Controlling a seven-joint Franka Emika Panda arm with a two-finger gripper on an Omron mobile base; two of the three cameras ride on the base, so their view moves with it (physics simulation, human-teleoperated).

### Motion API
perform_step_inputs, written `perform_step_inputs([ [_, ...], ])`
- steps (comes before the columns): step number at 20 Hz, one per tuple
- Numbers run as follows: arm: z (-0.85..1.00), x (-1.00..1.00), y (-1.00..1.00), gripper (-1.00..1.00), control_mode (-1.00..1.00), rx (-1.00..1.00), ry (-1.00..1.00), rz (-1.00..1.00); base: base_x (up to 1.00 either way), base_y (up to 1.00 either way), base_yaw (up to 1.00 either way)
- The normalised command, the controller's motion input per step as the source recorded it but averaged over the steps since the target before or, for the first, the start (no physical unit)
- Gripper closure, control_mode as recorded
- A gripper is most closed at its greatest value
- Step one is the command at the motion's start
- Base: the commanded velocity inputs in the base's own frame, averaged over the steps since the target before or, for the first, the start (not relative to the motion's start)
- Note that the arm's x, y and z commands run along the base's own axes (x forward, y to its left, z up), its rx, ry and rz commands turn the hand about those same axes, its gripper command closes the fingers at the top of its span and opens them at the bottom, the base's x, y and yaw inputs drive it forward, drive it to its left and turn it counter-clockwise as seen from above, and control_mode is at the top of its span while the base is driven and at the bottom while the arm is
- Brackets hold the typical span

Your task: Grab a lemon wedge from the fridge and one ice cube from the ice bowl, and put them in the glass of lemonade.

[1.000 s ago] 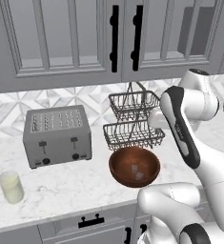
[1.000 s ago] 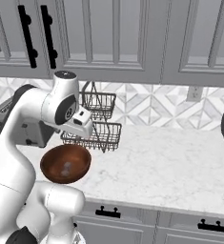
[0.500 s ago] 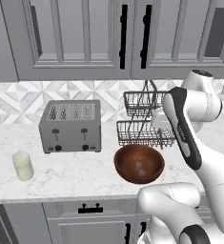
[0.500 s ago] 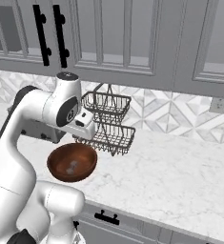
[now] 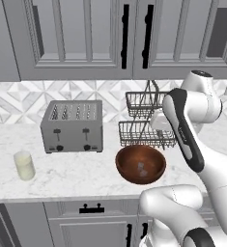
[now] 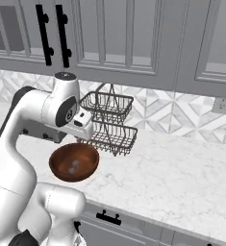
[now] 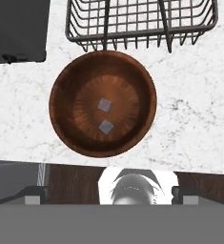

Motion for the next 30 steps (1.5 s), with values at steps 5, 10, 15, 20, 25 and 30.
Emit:
perform_step_inputs([
  [5, -0.11, 0.69, 0.34, -1.0, -1.0, -0.02, 0.42, 0.0, 0.04, 0.0, 0.0],
  [10, -0.53, 0.84, 0.09, -1.0, -1.0, 0.0, 0.35, 0.0, 0.0, 0.0, 0.0],
  [15, -1.0, 0.55, 0.07, -1.0, -1.0, -0.02, -0.02, 0.0, 0.0, 0.0, 0.0],
  [20, -0.89, 0.15, 0.0, -1.0, -1.0, 0.0, -0.02, 0.0, 0.0, 0.0, 0.0],
  [25, -0.44, -0.04, 0.01, -1.0, -1.0, -0.02, -0.08, 0.0, 0.0, 0.0, 0.0],
  [30, -0.18, -0.23, 0.0, -1.0, -1.0, -0.06, -0.1, 0.0, 0.0, 0.0, 0.0],
])
